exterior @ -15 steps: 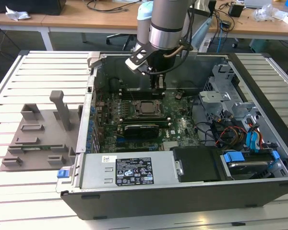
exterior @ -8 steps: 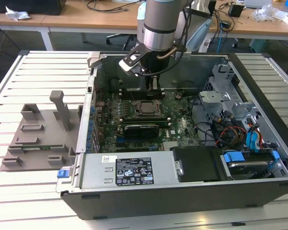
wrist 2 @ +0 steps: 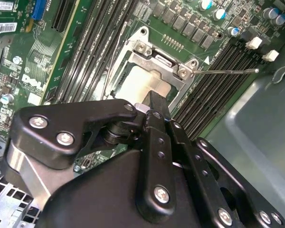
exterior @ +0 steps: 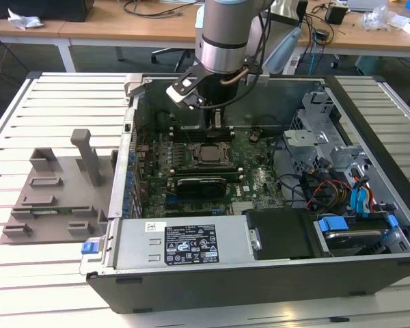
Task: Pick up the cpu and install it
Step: 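Close the cpu cover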
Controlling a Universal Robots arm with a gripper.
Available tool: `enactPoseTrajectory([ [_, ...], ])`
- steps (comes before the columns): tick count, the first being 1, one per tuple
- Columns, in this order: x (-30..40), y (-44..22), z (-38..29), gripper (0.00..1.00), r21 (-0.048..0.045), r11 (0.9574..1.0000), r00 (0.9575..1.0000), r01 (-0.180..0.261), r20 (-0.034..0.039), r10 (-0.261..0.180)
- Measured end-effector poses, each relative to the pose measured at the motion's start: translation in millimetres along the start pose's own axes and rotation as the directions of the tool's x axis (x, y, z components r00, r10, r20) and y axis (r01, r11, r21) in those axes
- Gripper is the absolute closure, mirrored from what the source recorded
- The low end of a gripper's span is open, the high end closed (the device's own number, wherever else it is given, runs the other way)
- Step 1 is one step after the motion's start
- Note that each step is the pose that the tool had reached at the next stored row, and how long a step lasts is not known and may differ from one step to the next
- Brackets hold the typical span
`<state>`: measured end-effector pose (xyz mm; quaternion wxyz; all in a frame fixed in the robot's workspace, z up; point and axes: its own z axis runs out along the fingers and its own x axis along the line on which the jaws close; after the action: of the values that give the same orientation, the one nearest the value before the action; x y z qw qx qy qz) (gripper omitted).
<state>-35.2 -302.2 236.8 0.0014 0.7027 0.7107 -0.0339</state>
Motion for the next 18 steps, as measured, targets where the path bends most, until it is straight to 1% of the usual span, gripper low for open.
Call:
enactPoseTrajectory([
  [4,0.2,-3.8,3.3,0.89,0.0,1.0,1.0,0.0,0.0,0.0],
  [6,0.5,-6.6,7.5,0.89,0.0,1.0,1.0,0.0,-0.0001,0.0],
  [10,0.8,-8.1,14.5,0.89,0.0001,1.0,1.0,0.0,0.0001,0.0],
  [12,1.1,-9.6,20.5,0.89,0.0,1.0,1.0,0.0,-0.0001,0.0],
  [18,1.5,-14.4,27.5,0.89,0.0001,1.0,1.0,0.0,0.0,0.0],
])
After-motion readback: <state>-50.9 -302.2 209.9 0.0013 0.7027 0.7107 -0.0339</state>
